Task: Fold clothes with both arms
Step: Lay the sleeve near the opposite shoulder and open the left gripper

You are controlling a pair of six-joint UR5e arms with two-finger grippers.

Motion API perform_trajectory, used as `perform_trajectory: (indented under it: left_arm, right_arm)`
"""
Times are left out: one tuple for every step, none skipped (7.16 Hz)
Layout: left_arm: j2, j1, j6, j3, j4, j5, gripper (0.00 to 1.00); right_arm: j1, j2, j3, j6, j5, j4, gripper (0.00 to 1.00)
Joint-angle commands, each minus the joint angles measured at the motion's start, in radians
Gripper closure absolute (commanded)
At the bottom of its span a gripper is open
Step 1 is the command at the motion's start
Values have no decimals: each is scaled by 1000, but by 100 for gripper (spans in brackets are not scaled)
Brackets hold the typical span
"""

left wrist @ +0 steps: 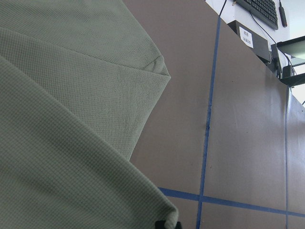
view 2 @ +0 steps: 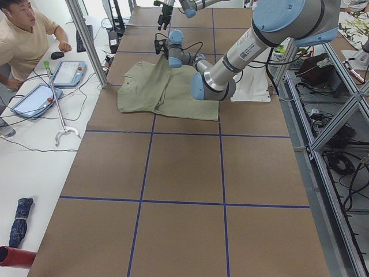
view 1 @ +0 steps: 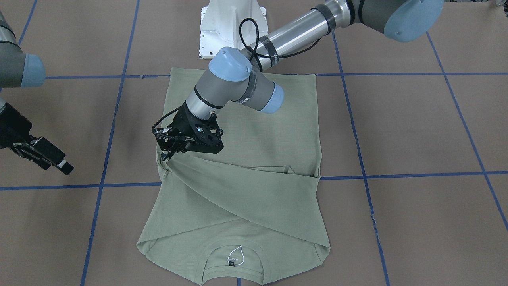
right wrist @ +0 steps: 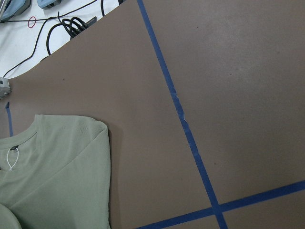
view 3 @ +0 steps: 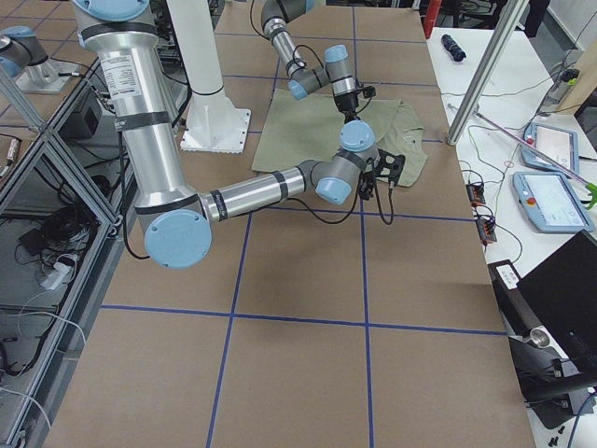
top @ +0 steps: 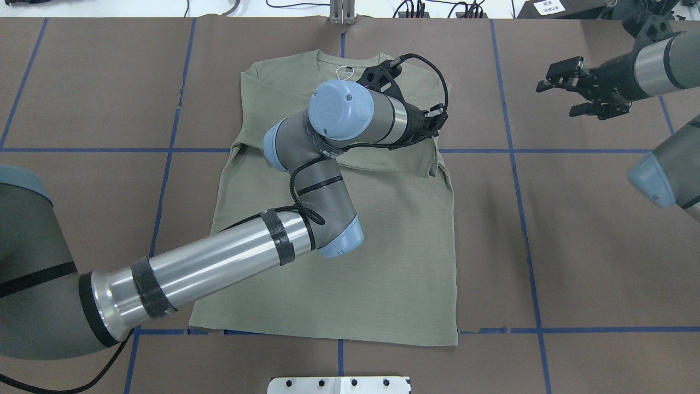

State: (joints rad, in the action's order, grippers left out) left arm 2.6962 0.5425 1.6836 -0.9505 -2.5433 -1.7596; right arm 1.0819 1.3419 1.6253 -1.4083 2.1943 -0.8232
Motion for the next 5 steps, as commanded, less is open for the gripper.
perform_trajectory:
  left_arm:
    - [2,1,2,-5,0,0,33]
    - [2,1,5,-19,0,0,27]
    - [2,5,8,-43,1,0,27]
    - [-15,14,5,-101,9,-6,27]
    - [-91,20,2,-191,15,-9,27]
  right_arm:
    - [-2,2,1,-7,-8,-1,0]
    - [-2,0,2,-14,-10,-1,0]
    - [-4,0,5,-17,-10,-1,0]
    - [-29,0,5,-38,-13,-1,0]
    - [-74,0,27,-99,-33,-1,0]
